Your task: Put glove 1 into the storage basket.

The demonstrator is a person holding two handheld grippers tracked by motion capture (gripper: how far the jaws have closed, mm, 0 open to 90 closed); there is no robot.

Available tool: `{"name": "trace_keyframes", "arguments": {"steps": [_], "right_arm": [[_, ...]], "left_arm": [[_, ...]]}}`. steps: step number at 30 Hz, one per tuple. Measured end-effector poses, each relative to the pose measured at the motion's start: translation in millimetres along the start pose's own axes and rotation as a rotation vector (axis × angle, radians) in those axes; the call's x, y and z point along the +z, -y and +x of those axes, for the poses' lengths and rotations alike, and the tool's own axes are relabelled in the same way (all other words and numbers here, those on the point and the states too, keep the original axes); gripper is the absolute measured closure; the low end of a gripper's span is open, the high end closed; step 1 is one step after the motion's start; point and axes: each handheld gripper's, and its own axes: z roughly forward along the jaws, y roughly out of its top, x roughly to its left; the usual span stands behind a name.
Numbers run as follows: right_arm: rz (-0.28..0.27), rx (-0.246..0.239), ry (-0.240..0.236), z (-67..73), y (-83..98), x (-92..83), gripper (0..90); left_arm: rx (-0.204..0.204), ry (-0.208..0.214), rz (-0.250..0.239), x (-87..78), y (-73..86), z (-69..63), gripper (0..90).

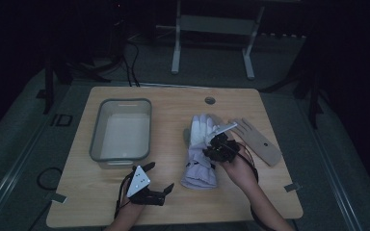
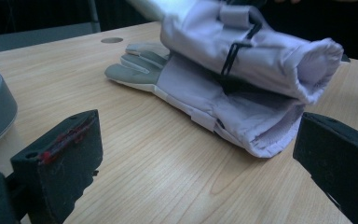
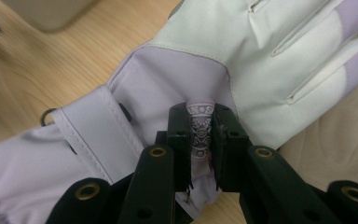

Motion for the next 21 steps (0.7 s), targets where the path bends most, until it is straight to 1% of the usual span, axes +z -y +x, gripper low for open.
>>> {"name": "trace_keyframes", "arguments": {"steps": [1, 3, 4, 6, 8, 9, 10, 11, 12, 14, 16, 17, 19, 20, 21], "right_arm": [[0.017, -0.013, 0.006, -0.7, 0.6, 4.9, 78.7], [0.048, -0.015, -0.002, -4.4, 3.1, 18.0, 78.3], [0.048, -0.015, -0.002, -4.4, 3.1, 18.0, 78.3], [0.053, -0.023, -0.001, -5.3, 3.5, 23.6, 77.9], [0.06, -0.043, -0.011, -4.8, 3.3, 28.2, 77.3], [0.062, -0.064, -0.016, -4.5, 3.0, 30.3, 77.1], [0.065, -0.09, -0.027, -3.8, 2.7, 32.2, 76.9], [0.065, -0.099, -0.033, -4.2, 2.2, 33.3, 76.8], [0.062, -0.121, -0.052, -5.7, 1.5, 34.3, 76.8], [0.066, -0.115, -0.083, -9.4, 0.1, 35.4, 76.9], [0.07, -0.154, -0.093, -9.8, -1.3, 36.0, 76.9], [0.074, -0.153, -0.102, -10.2, -2.4, 36.7, 76.9], [0.072, -0.186, -0.118, -8.4, -2.9, 37.6, 77.0], [0.071, -0.192, -0.125, -8.1, -2.9, 37.9, 77.0], [0.071, -0.203, -0.143, -6.9, -2.8, 38.2, 77.0]], "left_arm": [[0.0, 0.0, 0.0, 0.0, 0.0, 0.0, 1.5], [0.002, -0.001, 0.001, 0.0, 0.0, -0.2, 1.5], [0.002, -0.001, 0.001, 0.0, 0.0, -0.2, 1.5], [0.0, 0.0, 0.001, 0.1, -0.1, 0.0, 1.5], [0.0, 0.0, 0.001, 0.1, 0.0, 0.0, 1.5], [0.002, -0.001, 0.001, 0.1, 0.0, -0.1, 1.5], [0.002, 0.0, 0.001, 0.1, 0.0, -0.2, 1.6], [0.002, -0.001, 0.001, 0.1, 0.0, -0.2, 1.6], [0.002, -0.001, 0.001, 0.1, 0.0, -0.1, 1.6], [0.001, -0.001, 0.002, 0.1, -0.1, -0.1, 1.5], [0.003, -0.001, 0.001, 0.1, 0.0, -0.3, 1.6], [0.004, 0.0, 0.001, 0.1, -0.1, -0.2, 1.5], [0.002, -0.001, 0.001, 0.1, 0.0, -0.2, 1.6], [0.002, -0.001, 0.002, 0.1, 0.0, -0.2, 1.6], [0.002, -0.001, 0.002, 0.1, -0.1, 0.0, 1.5]]}}
